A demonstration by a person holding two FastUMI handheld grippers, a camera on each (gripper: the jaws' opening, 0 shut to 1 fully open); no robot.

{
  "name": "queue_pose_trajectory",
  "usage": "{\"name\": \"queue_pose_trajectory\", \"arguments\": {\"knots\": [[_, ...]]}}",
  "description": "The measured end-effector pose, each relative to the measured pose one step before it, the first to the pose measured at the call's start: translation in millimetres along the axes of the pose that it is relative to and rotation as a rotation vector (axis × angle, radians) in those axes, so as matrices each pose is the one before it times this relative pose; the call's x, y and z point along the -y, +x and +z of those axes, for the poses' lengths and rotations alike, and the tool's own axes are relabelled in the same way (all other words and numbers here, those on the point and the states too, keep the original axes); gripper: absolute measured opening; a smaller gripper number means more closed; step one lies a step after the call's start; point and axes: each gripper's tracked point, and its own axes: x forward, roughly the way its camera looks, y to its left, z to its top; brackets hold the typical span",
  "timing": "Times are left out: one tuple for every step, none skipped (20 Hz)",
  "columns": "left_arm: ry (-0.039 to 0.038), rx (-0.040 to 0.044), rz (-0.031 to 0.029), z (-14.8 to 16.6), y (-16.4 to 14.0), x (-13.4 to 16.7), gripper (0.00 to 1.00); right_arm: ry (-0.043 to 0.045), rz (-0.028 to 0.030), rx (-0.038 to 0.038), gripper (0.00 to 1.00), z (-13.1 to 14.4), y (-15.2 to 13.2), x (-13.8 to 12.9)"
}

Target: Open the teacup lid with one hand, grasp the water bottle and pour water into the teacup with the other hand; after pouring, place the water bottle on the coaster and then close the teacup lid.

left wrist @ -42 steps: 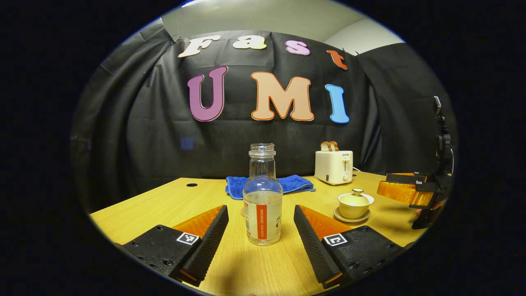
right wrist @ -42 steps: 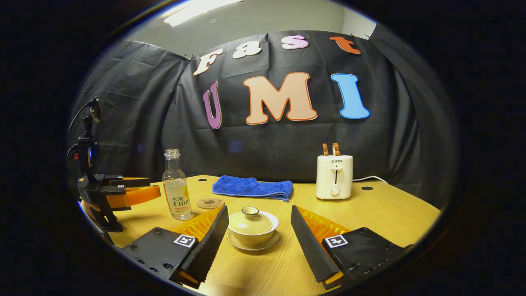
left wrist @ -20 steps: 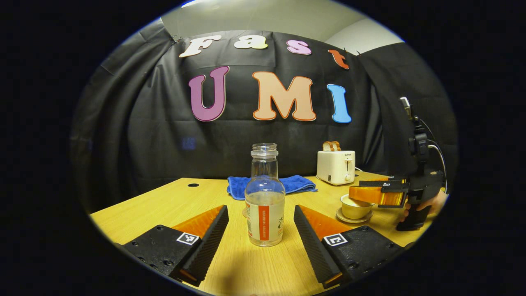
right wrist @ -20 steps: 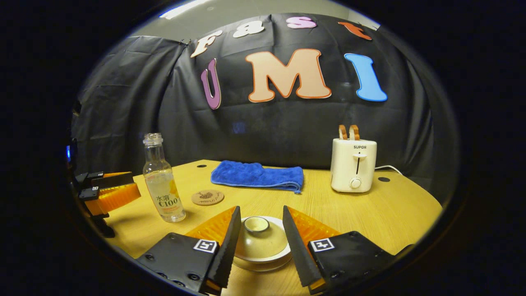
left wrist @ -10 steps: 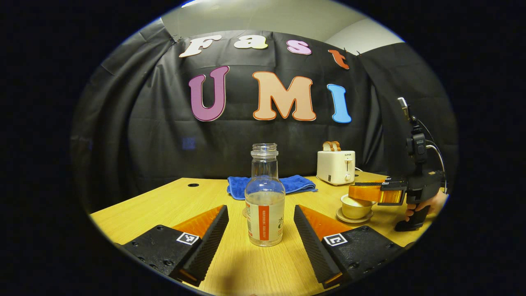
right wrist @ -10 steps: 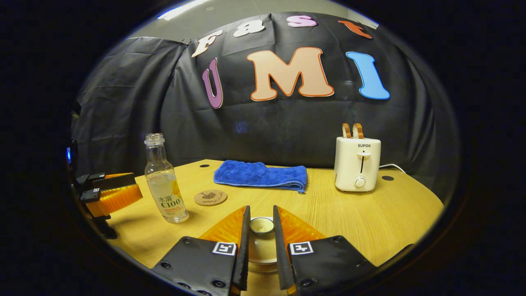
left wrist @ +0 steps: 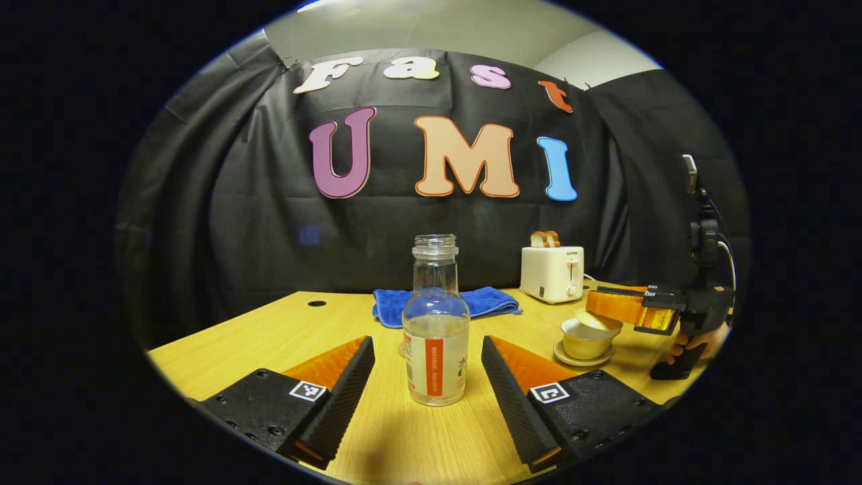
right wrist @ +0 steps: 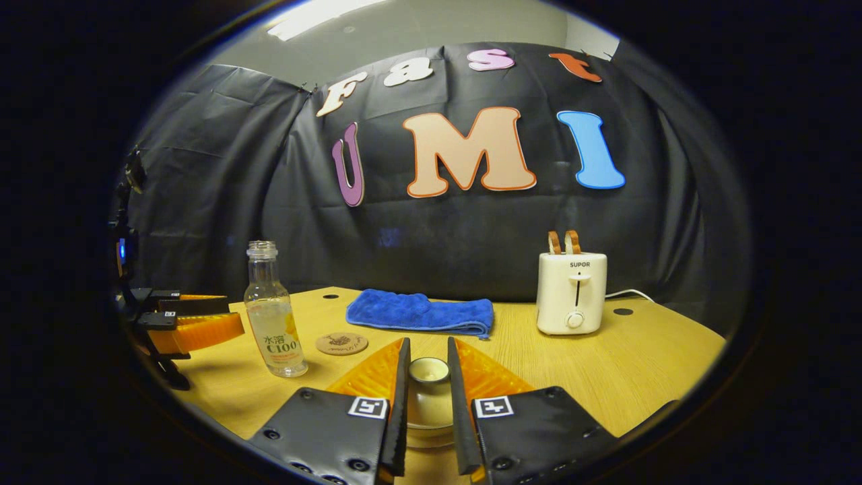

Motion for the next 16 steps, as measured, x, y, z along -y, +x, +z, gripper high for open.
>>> {"name": "queue_pose_trajectory", "arguments": {"knots": [[0.00006,0.00121,-0.0092,0.98,2.7,1.76,0.94,-0.00002,-0.00507,-0.00175,0.33,0.8,-1.57,1.25],[0.00034,-0.00058,-0.00526,-0.71,2.28,0.04,0.94,0.00016,-0.00587,0.00072,0.33,-0.13,-2.63,2.3],[-0.00032,-0.0005,-0.00401,0.04,2.92,-0.18,0.94,-0.00016,-0.00831,0.00097,0.33,1.07,-2.14,2.86],[0.0004,-0.00033,-0.00632,-0.91,4.01,0.64,0.93,0.00028,-0.00949,0.00128,0.33,-0.36,-2.4,3.64],[-0.00041,-0.00134,-0.00853,0.18,3.25,0.75,0.94,-0.00107,-0.01189,0.00116,0.33,0.19,-3.19,3.65],[-0.00033,0.00089,-0.00651,0.19,2.95,0.29,0.94,-0.00002,-0.01319,0.00056,0.33,1.03,-3.23,4.43],[0.00071,-0.00149,-0.00614,0.12,4.13,0.17,0.93,-0.0008,-0.01269,0.00187,0.33,0.06,-4.49,4.44],[-0.00048,0.00121,-0.00887,-0.17,3.08,0.99,0.92,-0.00003,-0.01008,0.00337,0.33,1.41,-3.21,4.0],[-0.00005,-0.00131,-0.00417,0.11,4.03,0.74,0.93,-0.00127,-0.01199,-0.0006,0.33,0.11,-2.4,4.81],[-0.00045,-0.00188,-0.00534,-1.01,3.79,-0.35,0.93,0.00028,-0.00785,0.00014,0.33,-0.01,-2.73,4.3],[0.00053,-0.00319,-0.00067,0.11,3.89,-0.24,0.93,-0.00026,-0.00887,-0.00028,0.32,-0.05,-2.56,4.1],[0.00135,-0.00842,-0.00299,-1.91,4.13,-0.31,0.93,-0.00046,-0.0048,0.00231,0.33,0.33,-1.96,3.45],[-0.00067,-0.0074,0.00015,-1.26,4.7,-0.82,0.93,-0.00009,-0.00115,-0.00043,0.33,0.24,-1.85,2.19],[0.00033,-0.00447,0.00288,-0.26,3.71,-1.49,0.94,0.0001,-0.00169,0.0005,0.32,-0.15,-1.32,2.45],[0.00035,-0.00842,0.00234,-1.18,4.46,-1.16,0.93,-0.00068,-0.00718,0.00007,0.33,0.79,-0.9,4.29],[0.0008,-0.01253,-0.00463,-2.35,4.06,1.02,0.94,0.0,-0.00592,0.00057,0.33,0.05,-0.56,3.62]]}}
